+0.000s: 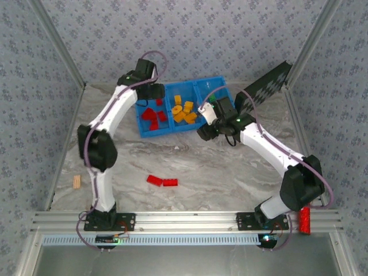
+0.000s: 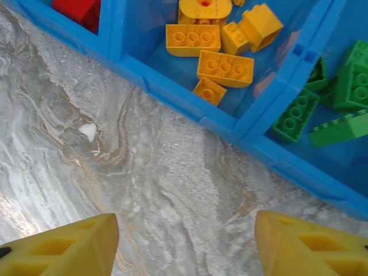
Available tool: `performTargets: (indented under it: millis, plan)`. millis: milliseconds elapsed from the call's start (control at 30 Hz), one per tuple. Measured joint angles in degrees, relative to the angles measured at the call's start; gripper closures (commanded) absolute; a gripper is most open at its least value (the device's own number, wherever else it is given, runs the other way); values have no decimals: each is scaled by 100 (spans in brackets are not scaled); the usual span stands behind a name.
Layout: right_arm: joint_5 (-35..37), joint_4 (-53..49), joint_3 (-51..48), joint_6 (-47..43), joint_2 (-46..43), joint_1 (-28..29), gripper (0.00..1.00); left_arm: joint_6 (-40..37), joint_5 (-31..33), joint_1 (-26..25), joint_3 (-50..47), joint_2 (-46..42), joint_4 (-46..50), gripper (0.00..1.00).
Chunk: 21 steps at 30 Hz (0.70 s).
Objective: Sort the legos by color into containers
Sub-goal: Pick up the lego from the middle-left of the table.
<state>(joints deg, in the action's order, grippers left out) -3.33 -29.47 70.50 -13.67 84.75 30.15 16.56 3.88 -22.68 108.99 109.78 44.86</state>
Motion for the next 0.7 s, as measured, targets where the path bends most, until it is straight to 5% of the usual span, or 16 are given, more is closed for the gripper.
performTargets:
  millis: [167,367,533,700]
  plan:
    - [11,142,-114,-199,-817,-236,24,-1196,-323,-627,-2175,-2203,-57,29]
    - [-63,214,-140,-358,-1648,-437,21,-1895,-448,-1003,-4452,-3816,-195,28]
    - [-251,223,-459,-487,-1917,-442,20,-2028,-452,-2079,-5521,-4321,-597,27]
    - [-361,175,-640,-529,-2033,-442,19,-2264,-400,-3042,-5720,-3866,-737,25]
